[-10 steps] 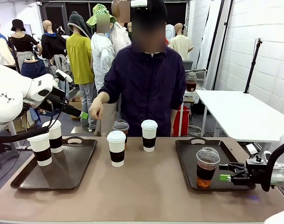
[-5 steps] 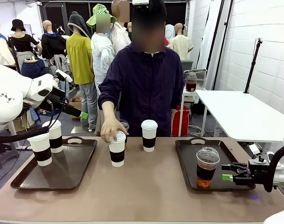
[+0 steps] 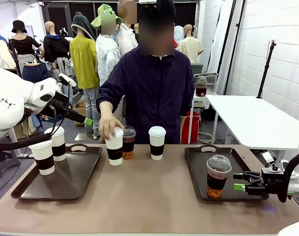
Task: Distribute the coffee onto the tray.
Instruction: Pick up another iced Americano from the middle of the table and place it on the right Handle tray.
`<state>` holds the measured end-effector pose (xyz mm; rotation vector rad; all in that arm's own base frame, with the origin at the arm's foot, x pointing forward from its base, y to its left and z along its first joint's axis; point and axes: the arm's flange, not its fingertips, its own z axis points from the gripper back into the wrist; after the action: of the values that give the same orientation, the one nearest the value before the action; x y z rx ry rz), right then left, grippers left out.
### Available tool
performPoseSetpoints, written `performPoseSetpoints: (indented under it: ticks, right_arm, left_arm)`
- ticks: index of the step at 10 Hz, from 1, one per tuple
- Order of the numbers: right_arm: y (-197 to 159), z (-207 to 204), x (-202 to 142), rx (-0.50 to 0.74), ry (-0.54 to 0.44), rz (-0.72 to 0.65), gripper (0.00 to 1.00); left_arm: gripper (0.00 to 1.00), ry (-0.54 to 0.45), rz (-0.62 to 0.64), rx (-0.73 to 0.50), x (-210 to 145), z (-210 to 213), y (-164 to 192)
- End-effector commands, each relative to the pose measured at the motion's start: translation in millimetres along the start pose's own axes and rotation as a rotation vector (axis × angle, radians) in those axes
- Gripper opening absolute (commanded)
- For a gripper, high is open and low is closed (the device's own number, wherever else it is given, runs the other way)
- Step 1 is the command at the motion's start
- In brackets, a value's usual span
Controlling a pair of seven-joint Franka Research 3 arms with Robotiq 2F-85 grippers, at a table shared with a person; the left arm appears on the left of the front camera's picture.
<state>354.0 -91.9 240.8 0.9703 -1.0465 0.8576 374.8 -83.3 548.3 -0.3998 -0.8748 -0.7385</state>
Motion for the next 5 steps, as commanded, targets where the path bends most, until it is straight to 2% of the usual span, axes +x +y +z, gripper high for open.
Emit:
performPoseSetpoints:
  ticks: [1,3,5]
  right_arm:
    - [-15,13,8,0.006,0.013,0.011,1.0]
    - [-35,35,26,0.01,0.028,0.025,1.0]
    - [-68,36,41,-0.004,0.029,0.078,1.0]
  left_arm:
    - [1.0,-0.001,0.005,-0.008,-1,0,1]
    - [1.0,-0.001,0.005,-0.008,-1,0,1]
    - [1.0,-0.001,0.005,-0.008,-1,0,1]
